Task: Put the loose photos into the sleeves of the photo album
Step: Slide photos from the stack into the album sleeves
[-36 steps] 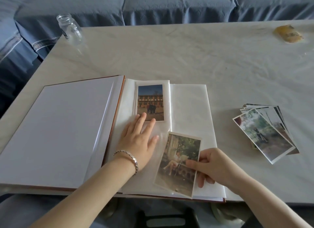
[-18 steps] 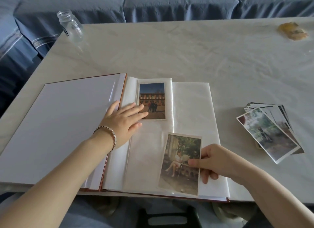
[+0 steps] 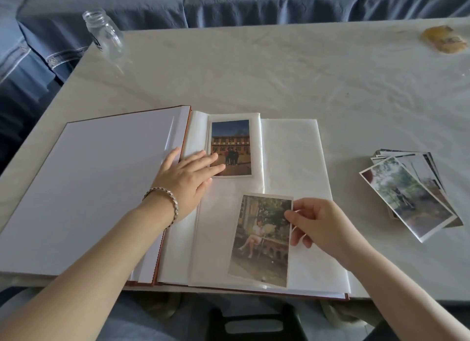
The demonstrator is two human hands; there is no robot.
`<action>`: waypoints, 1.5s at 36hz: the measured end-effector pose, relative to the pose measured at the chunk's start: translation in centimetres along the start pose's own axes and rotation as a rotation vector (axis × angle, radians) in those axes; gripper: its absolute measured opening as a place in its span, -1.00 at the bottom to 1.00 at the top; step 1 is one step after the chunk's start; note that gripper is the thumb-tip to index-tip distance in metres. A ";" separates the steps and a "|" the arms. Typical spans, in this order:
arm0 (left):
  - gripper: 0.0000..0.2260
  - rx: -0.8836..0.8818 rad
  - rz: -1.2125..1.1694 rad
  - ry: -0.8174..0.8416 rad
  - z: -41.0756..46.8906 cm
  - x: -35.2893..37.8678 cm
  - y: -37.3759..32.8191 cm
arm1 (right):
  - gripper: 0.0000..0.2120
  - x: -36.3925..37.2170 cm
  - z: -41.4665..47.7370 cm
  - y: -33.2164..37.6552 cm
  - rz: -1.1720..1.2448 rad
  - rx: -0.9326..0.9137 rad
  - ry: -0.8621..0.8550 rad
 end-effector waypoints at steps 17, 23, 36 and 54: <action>-0.51 -0.015 0.020 0.001 0.0 0.1 0.0 | -0.88 3.4 0.6 1.3 0.263 0.043 0.073; -0.56 0.013 0.072 -0.007 0.1 0.1 0.1 | -0.87 3.1 -0.2 1.5 0.317 0.101 0.117; -0.58 0.023 0.083 -0.022 0.1 0.1 0.0 | -0.91 4.0 -1.2 1.3 0.109 0.066 0.095; -0.57 0.017 0.075 -0.022 0.1 0.1 -0.1 | -0.89 4.5 -1.3 0.6 0.026 0.018 -0.026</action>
Point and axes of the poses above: each hand's wrist, its own z-axis towards the middle knuckle, its own x-axis out of the palm, y = z × x, the point moved 4 cm from there along z, towards the middle knuckle, and after that the axes turned 9 degrees about x, right-handed, at the moved point
